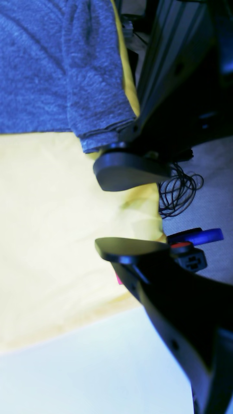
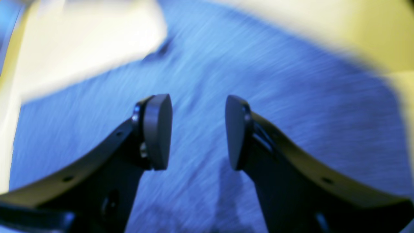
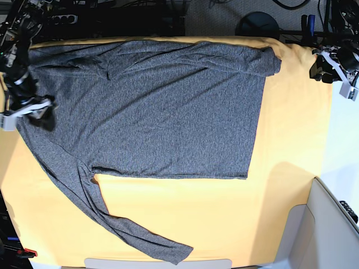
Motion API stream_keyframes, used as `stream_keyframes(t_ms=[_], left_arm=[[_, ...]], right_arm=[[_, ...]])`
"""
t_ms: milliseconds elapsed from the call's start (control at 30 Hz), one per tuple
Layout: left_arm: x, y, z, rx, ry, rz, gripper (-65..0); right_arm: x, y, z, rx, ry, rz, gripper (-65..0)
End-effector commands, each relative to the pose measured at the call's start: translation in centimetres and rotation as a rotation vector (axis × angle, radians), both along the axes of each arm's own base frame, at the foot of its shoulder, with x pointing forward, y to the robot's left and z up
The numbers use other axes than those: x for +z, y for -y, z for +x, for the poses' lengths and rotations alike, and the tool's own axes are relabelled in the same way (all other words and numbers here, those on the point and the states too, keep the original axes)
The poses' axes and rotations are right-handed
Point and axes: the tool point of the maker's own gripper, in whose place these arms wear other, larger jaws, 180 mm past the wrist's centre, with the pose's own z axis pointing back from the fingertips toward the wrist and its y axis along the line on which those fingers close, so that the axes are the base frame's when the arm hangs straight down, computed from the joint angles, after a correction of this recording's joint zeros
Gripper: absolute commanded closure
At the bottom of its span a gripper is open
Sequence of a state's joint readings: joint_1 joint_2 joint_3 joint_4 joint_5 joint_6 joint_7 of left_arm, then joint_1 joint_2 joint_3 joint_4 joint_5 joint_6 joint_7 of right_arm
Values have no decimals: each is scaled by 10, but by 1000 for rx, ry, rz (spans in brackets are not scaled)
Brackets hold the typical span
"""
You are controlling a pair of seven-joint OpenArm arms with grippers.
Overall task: Fold the T-shirt properly
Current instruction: 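Release the shirt and move both grippers to the shirt's sides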
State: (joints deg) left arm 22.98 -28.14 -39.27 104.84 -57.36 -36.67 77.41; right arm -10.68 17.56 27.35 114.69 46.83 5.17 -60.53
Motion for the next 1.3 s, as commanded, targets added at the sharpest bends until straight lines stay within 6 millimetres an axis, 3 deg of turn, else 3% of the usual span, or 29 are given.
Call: stream_keyframes(t_ms=[0,67,333,433,600,700,767,1033,1133,1267], left_arm=[[10,-1,7,-21,34,15,-267],[10,0,7,-22,33,13,-267],[9,0,6,-20,31,11,-267],[8,0,6,-18,31,9,-267],[11,1,12,-22,47,8,-267],[7,10,15,-47,37,-6,-267],[4,16,15,-64,27,-14,-267],[-1,27,18,-86,25,-37,-267],[10,28,36,-86,79,-37,-267],[26,41,76,-136,157,-35,-268]], right_arm=[[11,0,3,27,28,-38,-273],[5,-7,-2,94,-16,-65,-273],[-4,-1,-32,342,-138,-291,-270],[-12,-14,-38,445,-161,-323,-270],[-32,-54,-47,614,-204,-312,-270],[-38,-77,-47,697,-209,-308,-270],[-42,-81,-48,721,-220,-331,-270],[-45,-52,-36,620,-237,-482,-269],[-37,-28,-29,505,-225,-514,-269],[-8,12,-4,318,-161,-577,-269]])
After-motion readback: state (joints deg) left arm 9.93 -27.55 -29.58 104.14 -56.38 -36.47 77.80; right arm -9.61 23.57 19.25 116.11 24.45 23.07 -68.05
